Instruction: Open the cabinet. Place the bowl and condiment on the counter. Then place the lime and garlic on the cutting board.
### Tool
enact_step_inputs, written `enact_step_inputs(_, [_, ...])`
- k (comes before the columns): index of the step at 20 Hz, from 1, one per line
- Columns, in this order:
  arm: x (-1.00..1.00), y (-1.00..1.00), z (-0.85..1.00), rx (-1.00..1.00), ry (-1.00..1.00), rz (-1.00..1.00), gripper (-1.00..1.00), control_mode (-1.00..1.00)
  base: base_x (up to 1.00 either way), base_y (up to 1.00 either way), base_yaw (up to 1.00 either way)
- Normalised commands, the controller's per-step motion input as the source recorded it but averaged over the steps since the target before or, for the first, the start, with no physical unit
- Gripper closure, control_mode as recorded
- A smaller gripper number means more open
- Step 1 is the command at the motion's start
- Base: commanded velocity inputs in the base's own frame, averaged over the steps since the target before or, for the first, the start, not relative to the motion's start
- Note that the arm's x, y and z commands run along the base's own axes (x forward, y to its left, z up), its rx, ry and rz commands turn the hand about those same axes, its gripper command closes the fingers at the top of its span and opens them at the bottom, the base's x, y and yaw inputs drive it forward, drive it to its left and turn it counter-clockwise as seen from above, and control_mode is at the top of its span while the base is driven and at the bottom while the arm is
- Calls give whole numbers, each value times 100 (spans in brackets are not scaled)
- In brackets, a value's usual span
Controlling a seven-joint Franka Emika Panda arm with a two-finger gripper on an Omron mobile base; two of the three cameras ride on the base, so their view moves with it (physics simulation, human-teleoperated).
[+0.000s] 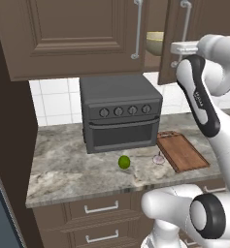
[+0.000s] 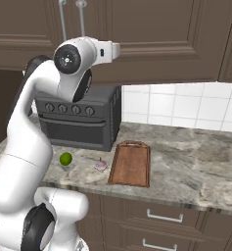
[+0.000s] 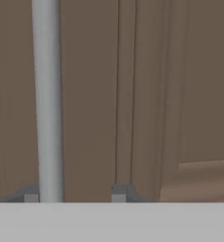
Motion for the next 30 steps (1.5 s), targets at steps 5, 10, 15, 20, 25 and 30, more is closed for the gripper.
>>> enact_step_inputs(5, [-47,-85,37,0,0,0,100,-100,0,0,0])
enact_step_inputs(10, [-46,-89,37,0,0,0,100,-100,0,0,0])
enact_step_inputs(15, [-40,-95,35,0,0,0,100,-100,0,0,0])
enact_step_inputs(20, [-37,-98,33,0,0,0,100,-100,0,0,0])
enact_step_inputs(25, [-37,-100,28,1,0,0,100,-100,0,0,0])
enact_step_inputs(30, [-27,-85,17,15,-8,0,100,-100,0,0,0])
